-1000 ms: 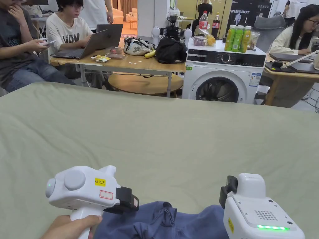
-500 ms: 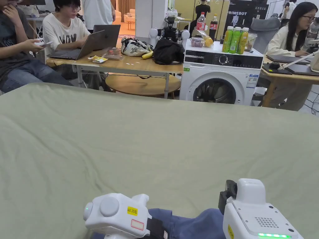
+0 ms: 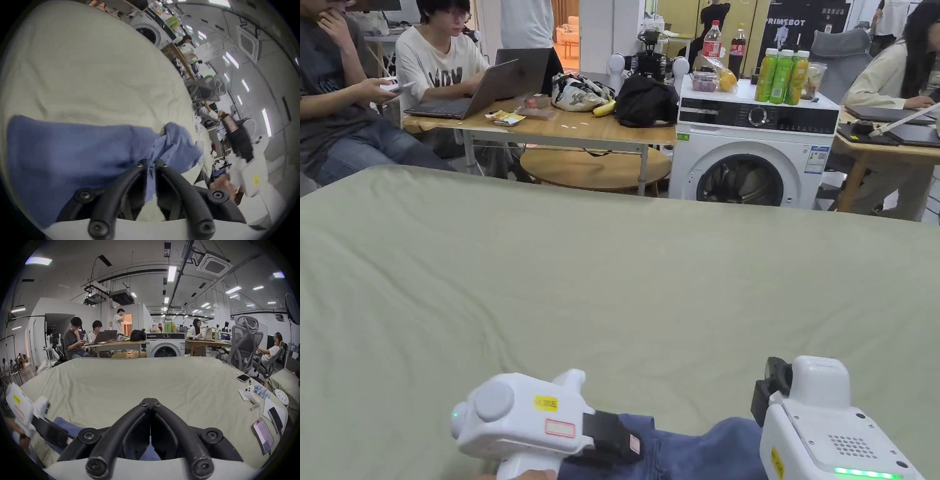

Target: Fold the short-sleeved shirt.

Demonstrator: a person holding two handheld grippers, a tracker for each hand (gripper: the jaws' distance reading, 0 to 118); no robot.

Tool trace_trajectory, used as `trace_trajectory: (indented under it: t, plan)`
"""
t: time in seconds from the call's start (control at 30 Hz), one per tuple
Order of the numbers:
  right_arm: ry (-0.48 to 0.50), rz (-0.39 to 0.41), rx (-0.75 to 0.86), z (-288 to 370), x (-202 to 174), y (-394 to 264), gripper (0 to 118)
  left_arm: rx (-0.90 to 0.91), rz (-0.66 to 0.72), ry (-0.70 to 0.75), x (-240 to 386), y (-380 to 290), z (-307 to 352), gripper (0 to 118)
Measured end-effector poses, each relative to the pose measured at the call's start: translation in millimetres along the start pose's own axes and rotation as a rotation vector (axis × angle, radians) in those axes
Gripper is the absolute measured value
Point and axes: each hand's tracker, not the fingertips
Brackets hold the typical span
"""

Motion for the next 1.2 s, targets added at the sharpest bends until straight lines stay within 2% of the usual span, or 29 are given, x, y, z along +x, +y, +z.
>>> trace_trajectory:
  t: [0.07,0.2,0.23,0.37,0.5,0.63,0.73,0.77,0.83,0.9,1.03,1.2]
  plan:
    - [0.008,0.000,-0.005,-1,-2,1,0,0.043,-0.003,-0.032,-1,5,32,36]
    - [0.021,0.008,-0.004,-3,-8,2,0,0.142,-0.031,0.032,-11,10,91,61]
    - [0.024,0.010,-0.002,-3,-10,3,0,0.165,-0.031,0.068,-17,9,103,64]
    - [0.042,0.006,0.001,-3,-15,5,0,0.149,0.022,0.157,-52,7,125,66]
    - [0.047,0.004,0.003,-4,-17,5,0,0.120,0.077,0.141,-89,-1,121,66]
    - [0.048,-0.001,0.000,-4,-16,5,0,0.041,0.178,0.024,-124,-14,92,65]
    - [0.045,-0.007,-0.001,-2,-13,6,0,0.145,0.208,-0.171,-147,-16,88,65]
    - [0.042,-0.009,-0.001,-2,-12,6,0,0.128,0.228,-0.190,-151,-18,83,63]
    - [0.039,-0.011,-0.003,-2,-11,7,0,0.111,0.239,-0.220,-153,-17,74,42]
    - [0.034,-0.015,-0.005,-2,-9,7,0,0.120,0.213,-0.148,-149,-18,68,16]
    - [0.030,-0.025,-0.012,-2,-5,7,0,0.139,0.197,-0.162,-147,-19,74,7]
    - [0.012,-0.005,0.002,-2,-3,9,0,0.168,0.147,-0.192,-131,-15,97,5]
